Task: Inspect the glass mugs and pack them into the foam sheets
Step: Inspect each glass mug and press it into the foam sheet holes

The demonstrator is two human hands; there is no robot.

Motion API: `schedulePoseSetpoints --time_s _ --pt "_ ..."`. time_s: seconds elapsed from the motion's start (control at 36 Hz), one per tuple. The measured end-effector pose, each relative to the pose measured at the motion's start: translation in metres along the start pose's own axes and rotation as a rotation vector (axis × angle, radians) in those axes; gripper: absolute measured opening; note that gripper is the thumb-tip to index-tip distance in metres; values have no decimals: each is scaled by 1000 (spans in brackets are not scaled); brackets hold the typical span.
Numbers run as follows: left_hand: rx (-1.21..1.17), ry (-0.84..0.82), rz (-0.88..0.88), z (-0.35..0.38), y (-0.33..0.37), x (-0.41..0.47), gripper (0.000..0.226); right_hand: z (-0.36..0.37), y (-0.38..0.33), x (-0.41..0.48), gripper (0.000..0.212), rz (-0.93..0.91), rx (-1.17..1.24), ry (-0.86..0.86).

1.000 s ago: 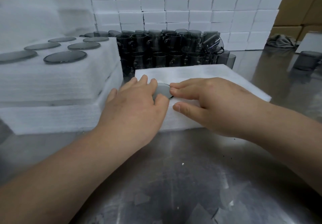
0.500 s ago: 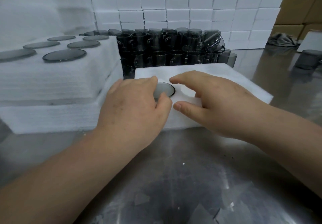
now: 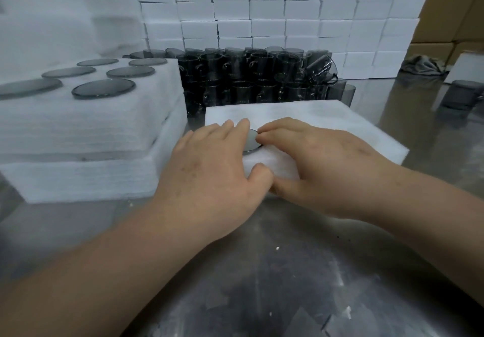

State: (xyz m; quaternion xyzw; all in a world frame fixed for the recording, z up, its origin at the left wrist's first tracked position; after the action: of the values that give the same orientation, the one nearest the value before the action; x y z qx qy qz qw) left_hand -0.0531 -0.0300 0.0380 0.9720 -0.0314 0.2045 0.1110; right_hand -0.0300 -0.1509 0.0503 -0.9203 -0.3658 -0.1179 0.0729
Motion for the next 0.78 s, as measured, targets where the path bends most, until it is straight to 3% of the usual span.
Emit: schedulePoseSetpoints --time_s 0.17,0.28,0.36,0.42,0.5,0.64,0.78 --pt "-77 90 9 -7 -3 3 76 1 4 2 59 4 -16 22" --pt "62 416 58 -36 -11 9 72 2 4 2 64 5 -8 14" --pt "82 624 -152 -60 -42 12 68 2 5 1 59 2 -12 16" --pt "94 572 -341 -68 -72 22 73 3 5 1 58 2 -17 15" --pt "195 335 -495 -67 -100 36 77 3 6 1 59 0 -13 15" --pt "241 163 -513 -59 -108 40 77 3 5 1 60 0 -10 12" --pt "184 188 -472 -61 -107 37 81 3 6 1 60 -4 -12 16"
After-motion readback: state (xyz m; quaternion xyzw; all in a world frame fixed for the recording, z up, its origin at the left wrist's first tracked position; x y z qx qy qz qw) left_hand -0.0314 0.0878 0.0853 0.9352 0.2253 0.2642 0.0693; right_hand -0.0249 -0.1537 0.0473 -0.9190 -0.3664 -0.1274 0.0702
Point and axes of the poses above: each hand's wrist, its own x-axis towards the middle knuckle, its own z-axis out of the palm, y = z × x, the point moved 4 cm from there along x, towards the middle knuckle, and after that the axes turned 3 degrees about -z, right-handed, at the moved point
